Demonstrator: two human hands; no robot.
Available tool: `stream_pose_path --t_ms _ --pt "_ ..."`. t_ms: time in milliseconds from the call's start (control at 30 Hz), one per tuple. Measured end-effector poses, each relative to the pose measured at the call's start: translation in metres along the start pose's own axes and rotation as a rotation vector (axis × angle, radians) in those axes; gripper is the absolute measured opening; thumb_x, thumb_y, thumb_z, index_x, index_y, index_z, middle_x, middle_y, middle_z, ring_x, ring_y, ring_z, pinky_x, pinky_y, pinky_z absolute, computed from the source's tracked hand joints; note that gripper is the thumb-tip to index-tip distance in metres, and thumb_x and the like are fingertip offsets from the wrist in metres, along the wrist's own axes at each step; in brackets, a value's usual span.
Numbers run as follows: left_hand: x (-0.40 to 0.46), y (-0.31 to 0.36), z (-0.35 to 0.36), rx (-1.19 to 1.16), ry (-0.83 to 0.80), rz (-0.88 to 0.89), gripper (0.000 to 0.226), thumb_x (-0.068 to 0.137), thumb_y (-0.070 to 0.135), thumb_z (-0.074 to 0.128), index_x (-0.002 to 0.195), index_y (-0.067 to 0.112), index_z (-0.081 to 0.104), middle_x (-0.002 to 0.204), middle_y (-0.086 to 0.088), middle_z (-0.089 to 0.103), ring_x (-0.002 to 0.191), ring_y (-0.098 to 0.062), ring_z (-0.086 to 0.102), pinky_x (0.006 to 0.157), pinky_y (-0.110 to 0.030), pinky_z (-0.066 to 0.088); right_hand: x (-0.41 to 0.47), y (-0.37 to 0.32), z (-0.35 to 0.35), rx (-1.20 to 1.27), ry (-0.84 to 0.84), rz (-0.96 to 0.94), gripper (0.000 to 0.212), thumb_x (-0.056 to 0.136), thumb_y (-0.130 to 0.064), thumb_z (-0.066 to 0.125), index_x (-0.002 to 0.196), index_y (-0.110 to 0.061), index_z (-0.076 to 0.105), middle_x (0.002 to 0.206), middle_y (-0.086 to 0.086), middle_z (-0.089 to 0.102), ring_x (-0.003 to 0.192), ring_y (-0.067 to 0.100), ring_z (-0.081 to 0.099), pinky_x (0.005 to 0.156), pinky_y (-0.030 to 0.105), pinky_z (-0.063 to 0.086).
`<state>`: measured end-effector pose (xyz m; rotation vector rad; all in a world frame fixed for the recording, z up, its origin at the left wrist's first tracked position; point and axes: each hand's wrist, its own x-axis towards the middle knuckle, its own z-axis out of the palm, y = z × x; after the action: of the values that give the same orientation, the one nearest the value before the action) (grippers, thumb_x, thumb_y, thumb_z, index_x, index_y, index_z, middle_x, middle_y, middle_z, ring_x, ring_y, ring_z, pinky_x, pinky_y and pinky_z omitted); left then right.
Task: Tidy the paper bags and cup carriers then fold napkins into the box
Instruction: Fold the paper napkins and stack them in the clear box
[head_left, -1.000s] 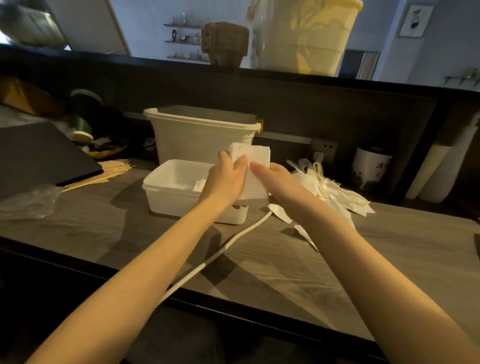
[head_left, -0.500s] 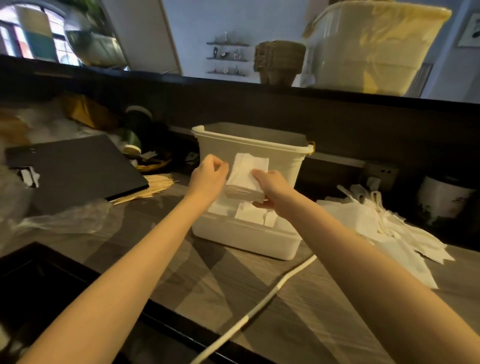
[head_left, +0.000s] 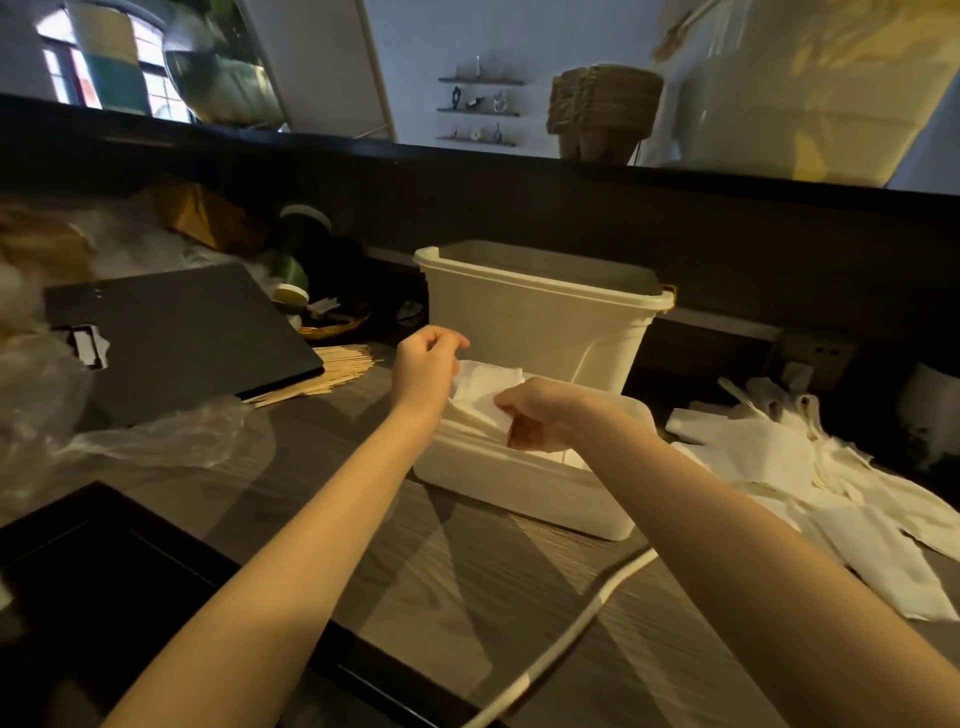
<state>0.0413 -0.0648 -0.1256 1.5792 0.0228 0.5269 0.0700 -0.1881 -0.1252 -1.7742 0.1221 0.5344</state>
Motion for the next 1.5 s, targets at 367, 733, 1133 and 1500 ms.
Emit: stream_pose_path --t_ms 367,733,1133,1500 --pt "-0.001 0.0 -0.003 -0.025 -0.038 0.013 0.025 0.095 0.01 0.041 0.076 0.018 0.054 0.058 -0.001 0.039 0.049 -0.008 0.035 0.037 -0.008 0.027 0.015 -0.003 0.008 -0.119 -0.095 0.032 0.023 0.099 -0.007 0.043 0.121 -0.001 0.046 0.081 0.007 0.054 0.069 0.015 0.054 0.055 0.024 0.046" --pt "-0.004 -0.002 -0.004 0.027 -0.092 0.02 0.021 0.097 0.015 0.041 0.083 0.019 0.056 0.06 0.0 0.041 0.05 -0.006 0.036 0.044 -0.015 0.028 0.001 -0.015 -0.017 -0.24 -0.119 0.025 0.039 0.099 -0.005 0.041 0.134 0.012 0.034 0.09 0.023 0.064 0.076 0.026 0.066 0.068 0.033 0.057" --pt "0.0 -0.004 -0.002 0.136 -0.165 0.044 0.024 0.096 0.013 0.042 0.077 0.019 0.056 0.058 0.001 0.045 0.052 -0.008 0.041 0.05 -0.019 0.032 -0.004 -0.016 -0.03 -0.24 -0.06 -0.066 0.039 0.098 -0.009 0.047 0.135 0.002 0.042 0.13 0.023 0.054 0.095 0.029 0.065 0.085 0.036 0.055" --pt "-0.021 0.028 0.038 0.204 -0.409 0.012 0.021 0.095 0.016 0.042 0.081 0.019 0.058 0.062 -0.001 0.051 0.052 -0.011 0.041 0.046 -0.02 0.031 -0.068 -0.012 -0.072 -0.517 0.22 -0.315 0.029 0.099 -0.028 0.045 0.119 -0.013 0.059 0.1 -0.001 0.065 0.077 0.01 0.062 0.066 0.021 0.048"
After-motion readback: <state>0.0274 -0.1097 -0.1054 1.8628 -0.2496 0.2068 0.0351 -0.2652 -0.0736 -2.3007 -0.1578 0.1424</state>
